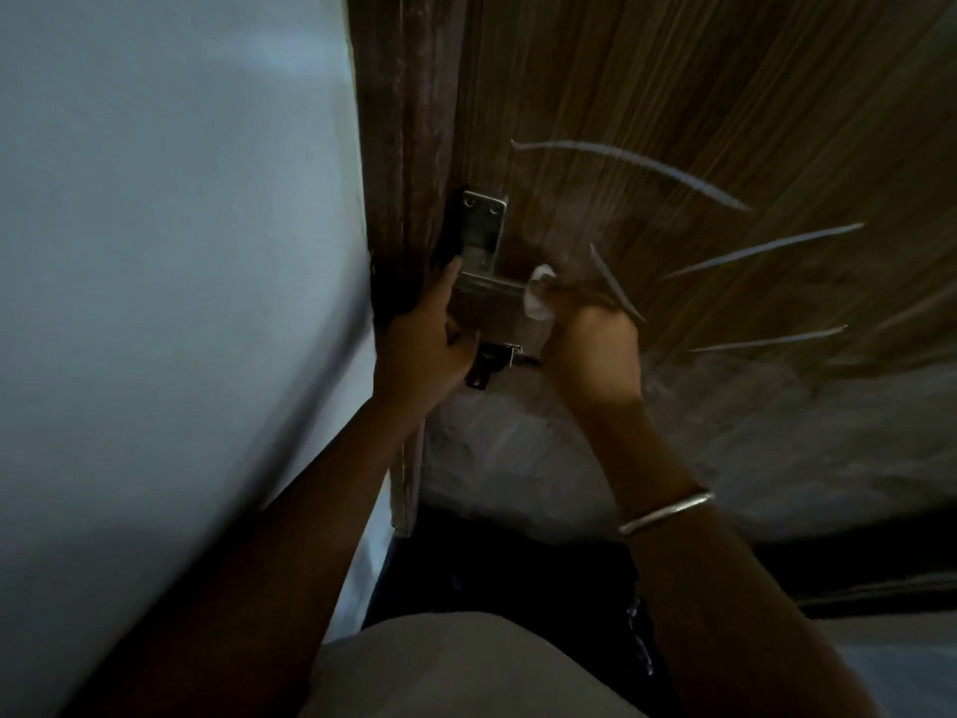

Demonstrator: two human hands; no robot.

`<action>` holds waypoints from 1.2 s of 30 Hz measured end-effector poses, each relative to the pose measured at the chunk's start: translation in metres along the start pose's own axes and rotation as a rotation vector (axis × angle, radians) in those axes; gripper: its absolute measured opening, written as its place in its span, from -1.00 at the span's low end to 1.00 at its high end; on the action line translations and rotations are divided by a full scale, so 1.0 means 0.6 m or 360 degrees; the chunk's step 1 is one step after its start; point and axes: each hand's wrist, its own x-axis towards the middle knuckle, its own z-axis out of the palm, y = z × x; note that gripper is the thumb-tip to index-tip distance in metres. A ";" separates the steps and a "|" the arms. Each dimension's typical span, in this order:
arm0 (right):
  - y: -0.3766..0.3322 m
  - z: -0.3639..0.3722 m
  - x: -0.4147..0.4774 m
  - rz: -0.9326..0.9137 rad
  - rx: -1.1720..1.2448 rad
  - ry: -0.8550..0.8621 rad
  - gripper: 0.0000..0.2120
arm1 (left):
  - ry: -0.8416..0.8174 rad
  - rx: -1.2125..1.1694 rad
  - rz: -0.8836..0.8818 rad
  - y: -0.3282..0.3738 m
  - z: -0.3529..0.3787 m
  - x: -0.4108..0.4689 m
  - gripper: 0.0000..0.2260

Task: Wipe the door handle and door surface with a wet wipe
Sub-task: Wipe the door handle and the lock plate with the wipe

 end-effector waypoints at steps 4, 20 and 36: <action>0.003 0.004 0.004 0.0045 0.0052 0.0109 -0.79 | 0.0012 0.0064 0.0056 0.011 -0.004 0.003 -0.36; -0.004 0.035 -0.017 0.1281 0.1517 0.0411 -0.76 | -0.0068 0.0162 -0.0028 0.015 -0.005 0.000 -0.38; 0.005 0.044 -0.038 0.1404 0.1600 0.0503 -0.82 | -0.0141 0.0156 -0.0082 0.016 0.002 -0.001 -0.32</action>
